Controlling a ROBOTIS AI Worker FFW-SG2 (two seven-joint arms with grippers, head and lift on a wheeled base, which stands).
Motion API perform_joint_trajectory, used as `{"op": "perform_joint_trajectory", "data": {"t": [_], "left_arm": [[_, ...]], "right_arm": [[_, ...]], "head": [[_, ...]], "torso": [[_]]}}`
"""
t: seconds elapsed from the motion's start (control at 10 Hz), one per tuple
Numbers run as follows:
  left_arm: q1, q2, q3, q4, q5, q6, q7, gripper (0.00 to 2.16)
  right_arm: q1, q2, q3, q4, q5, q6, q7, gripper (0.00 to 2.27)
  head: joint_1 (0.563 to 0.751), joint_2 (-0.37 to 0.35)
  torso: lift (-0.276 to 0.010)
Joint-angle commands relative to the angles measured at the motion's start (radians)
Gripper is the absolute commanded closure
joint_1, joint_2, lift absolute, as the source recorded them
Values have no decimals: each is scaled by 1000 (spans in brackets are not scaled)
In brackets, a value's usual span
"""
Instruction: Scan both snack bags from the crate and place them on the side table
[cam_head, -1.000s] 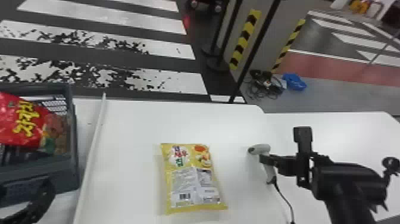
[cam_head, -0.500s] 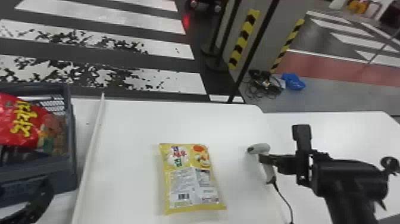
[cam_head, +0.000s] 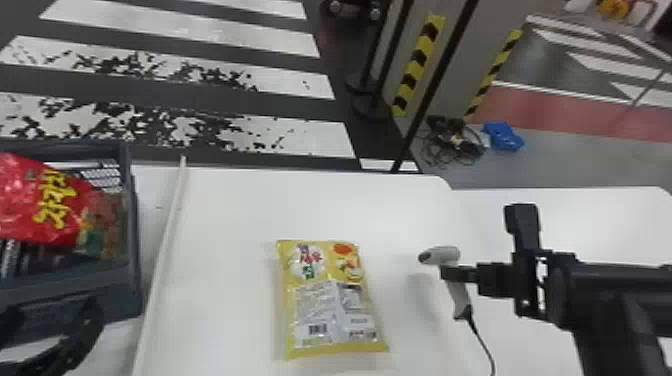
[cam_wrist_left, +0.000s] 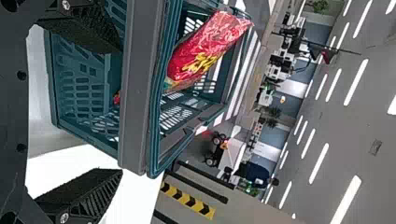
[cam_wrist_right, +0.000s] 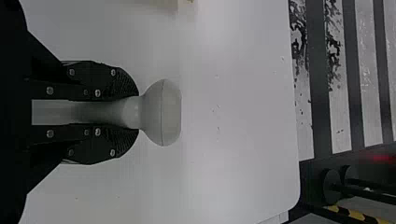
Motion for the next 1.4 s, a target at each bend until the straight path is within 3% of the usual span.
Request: {"op": "perform_joint_trajectory", "data": {"t": [0.0,0.4,1.0,1.3], "left_arm": [[-4,0,-6,-2,0,0,0,83],[-10,0,-23,-6,0,0,1,83],[-13,0,-33,-11,-2,3,1,83],[-18,2,-33,-6,0,3,1,83]], "right_arm": [[21,14,-1,-101,-6,116,11,2253],[96,58,1,-340,-6,351,23,2253],[185,104,1,-605,-17,351,68,2253],[290,124,-8,-766,-18,351,111,2253]], "head": [[695,-291],[695,-249],[695,-202],[695,-161]], "torso": [[-95],[-95],[-95],[-95]]}}
